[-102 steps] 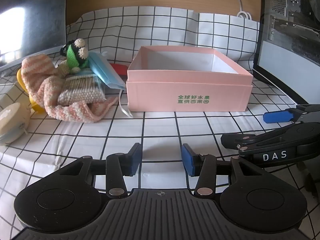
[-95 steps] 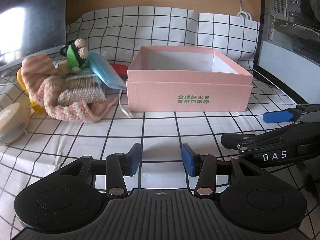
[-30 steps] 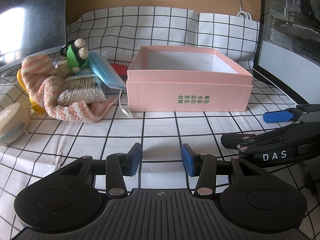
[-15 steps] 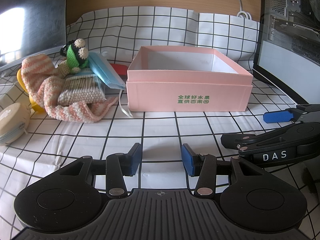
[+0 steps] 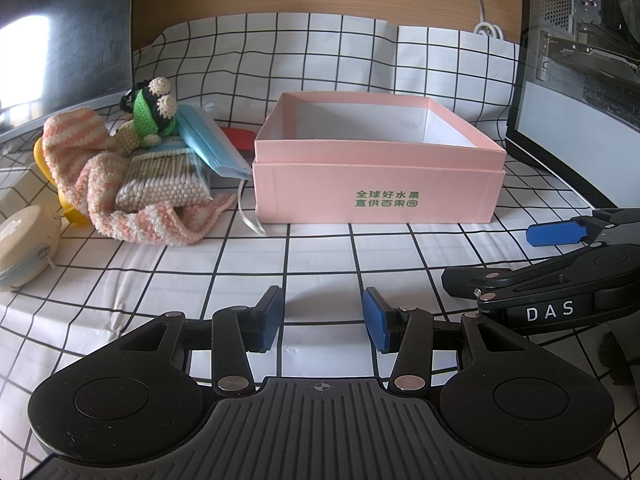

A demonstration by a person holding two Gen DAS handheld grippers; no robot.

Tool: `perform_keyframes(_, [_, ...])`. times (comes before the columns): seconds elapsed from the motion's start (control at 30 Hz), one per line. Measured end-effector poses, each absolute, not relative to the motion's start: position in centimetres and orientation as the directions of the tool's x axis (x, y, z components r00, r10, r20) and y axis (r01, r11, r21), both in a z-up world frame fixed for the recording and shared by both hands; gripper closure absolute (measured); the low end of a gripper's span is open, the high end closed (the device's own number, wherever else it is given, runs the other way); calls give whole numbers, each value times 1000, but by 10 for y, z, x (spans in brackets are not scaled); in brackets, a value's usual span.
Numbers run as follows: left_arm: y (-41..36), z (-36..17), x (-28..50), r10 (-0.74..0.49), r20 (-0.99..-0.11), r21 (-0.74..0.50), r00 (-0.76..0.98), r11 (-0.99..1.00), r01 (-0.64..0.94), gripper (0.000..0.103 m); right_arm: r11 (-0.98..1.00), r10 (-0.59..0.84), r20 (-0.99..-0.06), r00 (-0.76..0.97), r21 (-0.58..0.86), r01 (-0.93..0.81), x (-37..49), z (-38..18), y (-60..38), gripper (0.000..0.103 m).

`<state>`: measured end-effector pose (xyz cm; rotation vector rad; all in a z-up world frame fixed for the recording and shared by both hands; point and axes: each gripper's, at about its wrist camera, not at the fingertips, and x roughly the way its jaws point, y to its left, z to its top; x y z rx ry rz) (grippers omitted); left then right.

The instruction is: Organize soft objects

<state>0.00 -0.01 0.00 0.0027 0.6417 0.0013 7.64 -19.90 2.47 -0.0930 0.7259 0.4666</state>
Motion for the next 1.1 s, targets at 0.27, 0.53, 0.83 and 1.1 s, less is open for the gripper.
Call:
perform_keyframes(0.27, [39,23,-1,-117,-622,-50,774,993,110,55,896,353,-729,587,81,-438,81,31,-200,0])
perform_keyframes(0.53, [213,73,11,20,-612,51,791,999,14,56,947,247,-783,571,70,-313,77,35,-185,0])
perform_keyframes(0.83, [347,76,29,-211,-619,-342,757,940,-17,59,951,218,-716,663,3,-309,72,96,-106,3])
perform_keyframes(1.1, [277,67,15,-385,-582,-405,716,901,155,59,856,332,-707,624,-53,-515,165,144,32,38])
